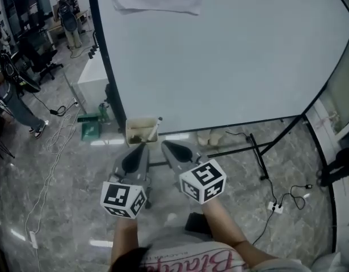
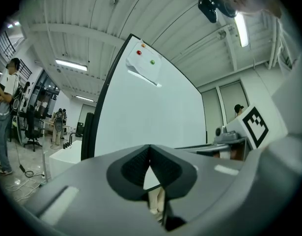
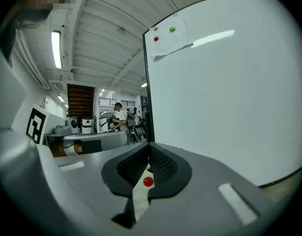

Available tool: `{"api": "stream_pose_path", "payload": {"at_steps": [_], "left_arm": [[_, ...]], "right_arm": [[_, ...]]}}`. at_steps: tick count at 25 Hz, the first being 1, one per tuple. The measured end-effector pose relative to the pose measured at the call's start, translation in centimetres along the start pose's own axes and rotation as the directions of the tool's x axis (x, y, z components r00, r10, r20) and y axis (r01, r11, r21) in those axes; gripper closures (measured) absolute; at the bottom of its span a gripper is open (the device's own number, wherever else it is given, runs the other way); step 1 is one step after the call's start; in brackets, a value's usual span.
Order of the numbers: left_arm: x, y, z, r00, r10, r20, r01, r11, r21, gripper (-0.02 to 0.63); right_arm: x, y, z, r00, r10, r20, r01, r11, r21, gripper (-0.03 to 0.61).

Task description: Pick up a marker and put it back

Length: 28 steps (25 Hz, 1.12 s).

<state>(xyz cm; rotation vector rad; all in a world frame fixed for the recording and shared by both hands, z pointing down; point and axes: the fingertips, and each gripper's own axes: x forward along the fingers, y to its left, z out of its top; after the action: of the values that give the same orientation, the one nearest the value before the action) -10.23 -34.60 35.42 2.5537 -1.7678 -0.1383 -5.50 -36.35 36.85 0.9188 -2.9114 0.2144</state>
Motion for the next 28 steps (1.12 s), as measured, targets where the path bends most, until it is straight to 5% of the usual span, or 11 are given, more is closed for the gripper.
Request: {"api": "stream_pose_path", "payload": {"at_steps": [9,16,28], "left_arm": [[2.9,4.1,-0.7,0.997,0.081,-0.013,-0.081,0.997,-0.021,0.614],[4.6,4.8,-0.5,0.999,0.041,-0.021,-0.041,0.999,0.006,0.614],[5.9,5.8,0.1,1.0,0.0,-0.015,0.0,1.0,0.009,0.614]], "right_arm": [[5.8,-5.3,-4.0,0.996,-0.016,-0.09,0.033,0.982,0.186,0.505],[9.1,-6.6,-5.8,0.992,0.009,-0.122,0.03,0.949,0.314,0.469],[9.1,-5.2,-1.6,0.999,-0.002,-0.041,0.01,0.983,0.184,0.512]]}}
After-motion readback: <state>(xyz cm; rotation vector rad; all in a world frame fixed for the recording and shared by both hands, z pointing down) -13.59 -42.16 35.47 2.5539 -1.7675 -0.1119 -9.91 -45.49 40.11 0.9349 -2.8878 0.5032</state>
